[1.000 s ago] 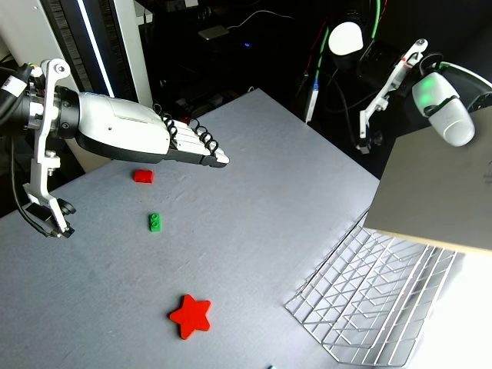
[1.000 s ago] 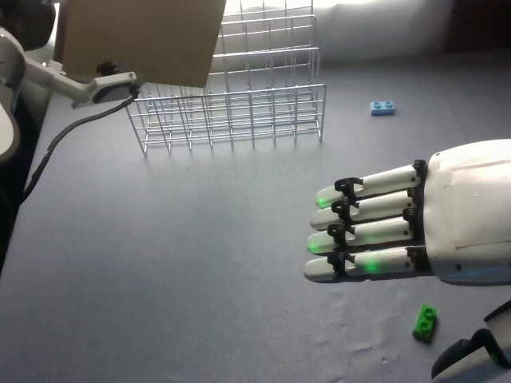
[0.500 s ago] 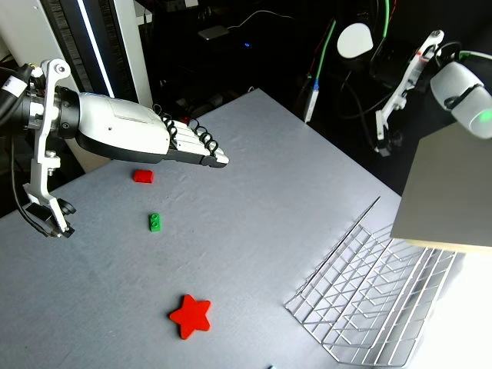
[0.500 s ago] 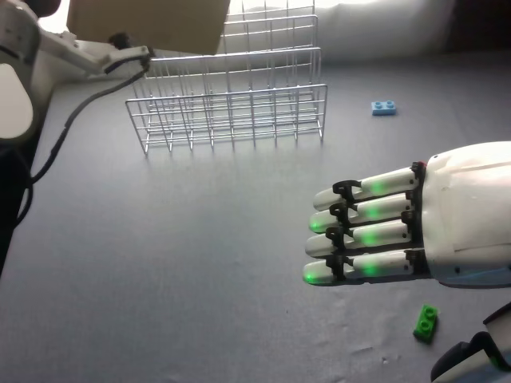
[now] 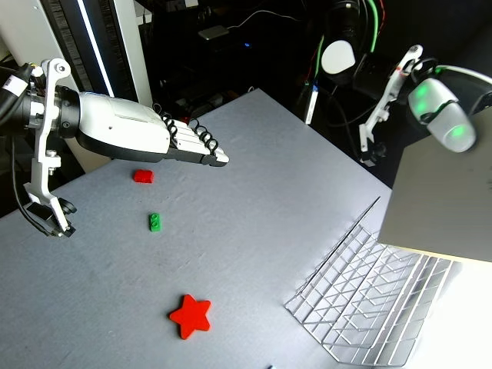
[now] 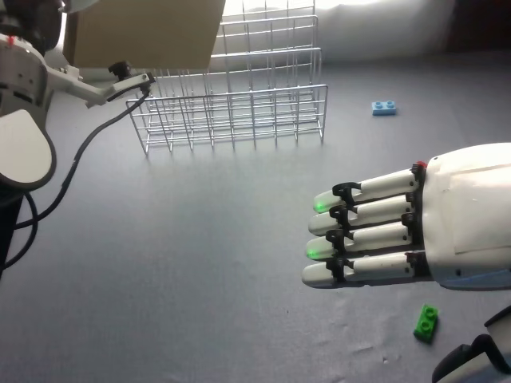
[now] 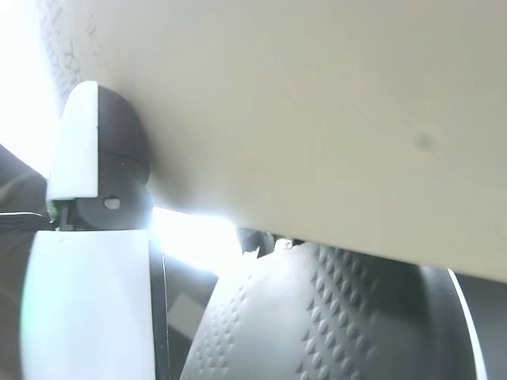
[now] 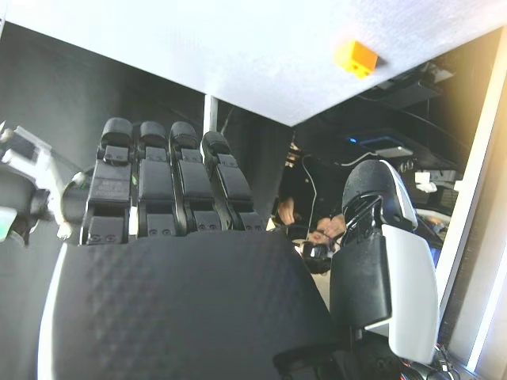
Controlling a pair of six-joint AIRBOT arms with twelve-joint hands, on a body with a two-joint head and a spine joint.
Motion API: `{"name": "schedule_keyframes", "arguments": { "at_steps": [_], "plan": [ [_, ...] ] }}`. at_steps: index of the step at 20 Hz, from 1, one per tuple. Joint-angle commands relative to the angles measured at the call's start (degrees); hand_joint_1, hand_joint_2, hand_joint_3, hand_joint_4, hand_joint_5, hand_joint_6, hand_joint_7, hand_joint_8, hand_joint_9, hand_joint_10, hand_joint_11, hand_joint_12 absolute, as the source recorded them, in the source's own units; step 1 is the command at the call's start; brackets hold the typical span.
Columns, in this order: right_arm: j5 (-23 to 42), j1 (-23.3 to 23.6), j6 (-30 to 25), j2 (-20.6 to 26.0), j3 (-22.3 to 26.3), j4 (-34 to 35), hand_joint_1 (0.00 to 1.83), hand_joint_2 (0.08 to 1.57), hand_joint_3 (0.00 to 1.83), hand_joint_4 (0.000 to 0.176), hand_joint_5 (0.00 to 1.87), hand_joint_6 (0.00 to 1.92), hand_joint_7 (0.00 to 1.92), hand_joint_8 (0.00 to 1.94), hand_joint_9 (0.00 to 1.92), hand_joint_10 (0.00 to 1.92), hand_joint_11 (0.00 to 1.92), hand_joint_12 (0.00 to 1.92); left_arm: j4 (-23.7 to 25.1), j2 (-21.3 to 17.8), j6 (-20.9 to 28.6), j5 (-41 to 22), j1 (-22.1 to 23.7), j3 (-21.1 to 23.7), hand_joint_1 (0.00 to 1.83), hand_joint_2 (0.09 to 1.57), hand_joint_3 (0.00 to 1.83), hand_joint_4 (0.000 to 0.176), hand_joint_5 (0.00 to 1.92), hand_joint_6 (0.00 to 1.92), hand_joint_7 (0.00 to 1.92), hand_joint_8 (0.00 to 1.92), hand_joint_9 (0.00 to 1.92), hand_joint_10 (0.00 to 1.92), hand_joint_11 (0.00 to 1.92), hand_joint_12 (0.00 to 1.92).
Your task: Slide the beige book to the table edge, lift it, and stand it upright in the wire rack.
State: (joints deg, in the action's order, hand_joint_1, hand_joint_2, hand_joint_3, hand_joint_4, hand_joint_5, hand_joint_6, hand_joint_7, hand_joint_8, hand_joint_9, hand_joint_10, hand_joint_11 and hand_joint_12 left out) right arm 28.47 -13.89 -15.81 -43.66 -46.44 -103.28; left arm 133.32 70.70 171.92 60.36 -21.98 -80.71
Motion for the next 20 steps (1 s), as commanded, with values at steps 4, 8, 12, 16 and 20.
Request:
{"name": "schedule_keyframes", "arguments": {
  "at_steps": [4, 8, 12, 16, 20],
  "plan": [
    [0.6, 0.2, 0.1, 0.3, 0.4, 2.6, 0.0, 1.09, 0.0, 0.0, 0.0, 0.0, 0.0, 0.0, 0.0, 0.0, 0.0, 0.0, 4.5, 1.2, 0.9, 8.1, -0.7, -1.1, 1.34, 1.21, 0.0, 0.0, 0.78, 1.17, 0.79, 1.39, 0.68, 1.5, 0.53, 1.43],
    [0.8, -0.3, 1.0, 0.4, 0.4, 2.6, 0.0, 1.08, 0.0, 0.0, 0.0, 0.0, 0.0, 0.0, 0.0, 0.0, 0.0, 0.0, 5.2, 1.6, 0.9, 8.1, -0.8, -1.3, 1.35, 1.2, 0.0, 0.0, 0.8, 1.15, 0.82, 1.34, 0.7, 1.47, 0.53, 1.43],
    [0.8, -0.2, 1.0, 0.3, 0.4, 2.6, 0.0, 1.09, 0.0, 0.0, 0.0, 0.0, 0.0, 0.0, 0.0, 0.0, 0.0, 0.0, 7.0, 1.1, 0.9, 6.6, 0.9, -1.2, 1.34, 1.21, 0.0, 0.0, 0.77, 1.19, 0.8, 1.38, 0.69, 1.47, 0.52, 1.45],
    [0.9, -0.2, 1.0, 0.3, 0.4, 2.6, 0.0, 1.08, 0.0, 0.0, 0.0, 0.0, 0.0, 0.0, 0.0, 0.0, 0.0, 0.0, 9.0, 0.1, 0.9, 3.7, 4.9, -1.0, 1.35, 1.21, 0.0, 0.0, 0.78, 1.18, 0.81, 1.34, 0.71, 1.48, 0.55, 1.43],
    [0.9, -0.2, 1.1, 0.3, 0.4, 2.6, 0.0, 1.08, 0.0, 0.0, 0.01, 0.0, 0.0, 0.0, 0.0, 0.0, 0.0, 0.0, 9.4, -0.8, 0.9, 2.2, 5.5, 0.1, 1.35, 1.21, 0.0, 0.0, 0.77, 1.19, 0.83, 1.29, 0.7, 1.51, 0.53, 1.44]
  ]
}}
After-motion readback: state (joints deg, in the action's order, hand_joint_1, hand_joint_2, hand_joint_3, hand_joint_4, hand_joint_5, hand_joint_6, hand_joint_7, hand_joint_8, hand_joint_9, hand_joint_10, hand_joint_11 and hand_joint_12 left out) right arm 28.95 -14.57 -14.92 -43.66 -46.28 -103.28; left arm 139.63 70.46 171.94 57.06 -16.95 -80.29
